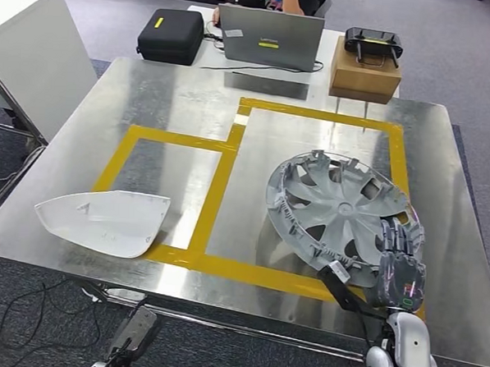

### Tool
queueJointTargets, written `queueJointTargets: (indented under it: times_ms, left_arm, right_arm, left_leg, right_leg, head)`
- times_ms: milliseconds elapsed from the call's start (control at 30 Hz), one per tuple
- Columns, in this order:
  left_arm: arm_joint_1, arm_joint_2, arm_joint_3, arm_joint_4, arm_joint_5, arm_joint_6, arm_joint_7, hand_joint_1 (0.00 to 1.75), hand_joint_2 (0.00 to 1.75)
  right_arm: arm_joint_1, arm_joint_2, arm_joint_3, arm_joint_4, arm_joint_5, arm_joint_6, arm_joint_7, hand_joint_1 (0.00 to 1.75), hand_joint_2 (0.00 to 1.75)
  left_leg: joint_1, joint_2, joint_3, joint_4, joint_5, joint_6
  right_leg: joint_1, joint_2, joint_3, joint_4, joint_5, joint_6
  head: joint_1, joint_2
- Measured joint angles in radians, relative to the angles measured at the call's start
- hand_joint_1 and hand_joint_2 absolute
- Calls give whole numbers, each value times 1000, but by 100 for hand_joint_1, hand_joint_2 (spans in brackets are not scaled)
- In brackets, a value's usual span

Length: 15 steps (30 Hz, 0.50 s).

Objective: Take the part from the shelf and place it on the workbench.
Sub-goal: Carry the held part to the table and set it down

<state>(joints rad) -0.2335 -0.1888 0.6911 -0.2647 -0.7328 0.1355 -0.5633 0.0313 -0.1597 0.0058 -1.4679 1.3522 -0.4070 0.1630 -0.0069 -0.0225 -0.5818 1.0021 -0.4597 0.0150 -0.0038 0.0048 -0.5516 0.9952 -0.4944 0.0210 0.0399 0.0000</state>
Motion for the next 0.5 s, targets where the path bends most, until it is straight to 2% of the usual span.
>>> queueJointTargets:
  times_ms: [400, 500]
  left_arm:
    - [0, 0, -1, 0, 3, 4, 0, 0, 0]
    - [0, 0, -1, 0, 3, 4, 0, 0, 0]
  right_arm:
    - [19, 3, -92, 0, 17, -44, 28, 0, 175]
    - [21, 4, -101, 0, 19, -53, 18, 0, 44]
  left_leg:
    - [0, -1, -1, 0, 0, 0]
    - [0, -1, -2, 0, 0, 0]
  right_leg:
    - [0, -1, -1, 0, 0, 0]
    - [0, -1, -1, 0, 0, 0]
  head:
    - [0, 0]
    - [0, 0]
